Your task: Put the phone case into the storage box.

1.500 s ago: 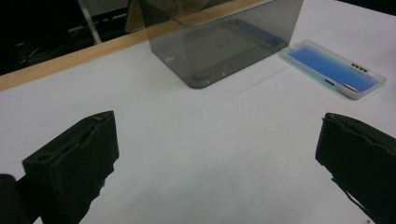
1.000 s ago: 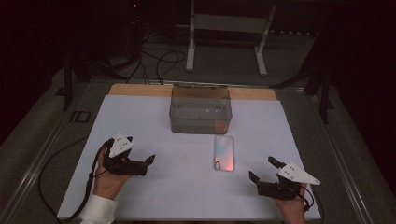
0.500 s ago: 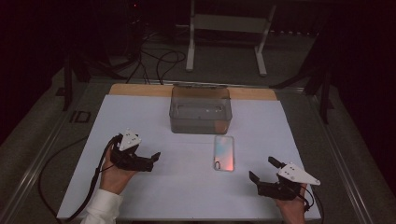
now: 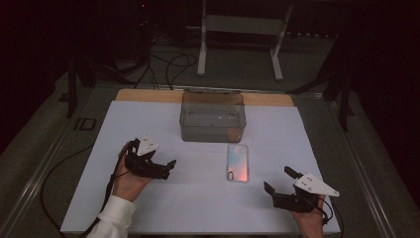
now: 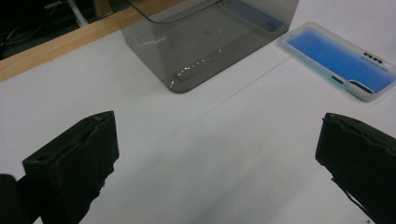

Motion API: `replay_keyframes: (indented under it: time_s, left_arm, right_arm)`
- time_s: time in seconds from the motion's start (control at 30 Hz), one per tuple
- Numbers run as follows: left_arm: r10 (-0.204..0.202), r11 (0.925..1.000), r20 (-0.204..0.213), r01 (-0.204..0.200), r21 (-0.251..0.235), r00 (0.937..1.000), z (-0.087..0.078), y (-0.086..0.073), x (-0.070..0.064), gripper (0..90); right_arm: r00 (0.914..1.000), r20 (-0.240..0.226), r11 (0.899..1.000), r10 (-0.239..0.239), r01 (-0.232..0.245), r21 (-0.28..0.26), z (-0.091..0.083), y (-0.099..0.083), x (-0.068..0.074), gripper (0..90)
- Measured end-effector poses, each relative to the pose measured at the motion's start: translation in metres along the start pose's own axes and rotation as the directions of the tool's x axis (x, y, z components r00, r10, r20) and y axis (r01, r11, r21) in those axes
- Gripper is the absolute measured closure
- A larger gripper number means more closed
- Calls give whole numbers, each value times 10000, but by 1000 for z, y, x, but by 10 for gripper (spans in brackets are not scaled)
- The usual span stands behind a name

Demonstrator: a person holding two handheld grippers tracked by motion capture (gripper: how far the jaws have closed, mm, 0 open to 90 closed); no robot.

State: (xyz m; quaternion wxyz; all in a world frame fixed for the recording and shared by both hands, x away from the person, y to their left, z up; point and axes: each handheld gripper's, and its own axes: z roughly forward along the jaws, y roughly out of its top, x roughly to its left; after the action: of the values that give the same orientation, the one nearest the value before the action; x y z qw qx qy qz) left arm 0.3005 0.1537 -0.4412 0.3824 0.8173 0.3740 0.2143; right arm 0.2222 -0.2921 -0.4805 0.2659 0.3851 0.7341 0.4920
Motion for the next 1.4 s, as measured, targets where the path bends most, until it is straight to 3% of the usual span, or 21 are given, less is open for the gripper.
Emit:
replay_keyframes:
  time_s: [0.67,1.4]
  left_arm:
    - [394,9991,365,-398,111,9986,26,28,-14,2]
    - [494,9978,658,-522,413,9966,54,43,-25,2]
  right_arm:
    - [10000,-17,10000,19,-19,-21,-1,0,-1,92]
    - [10000,-5,10000,20,-20,-19,-2,1,-2,92]
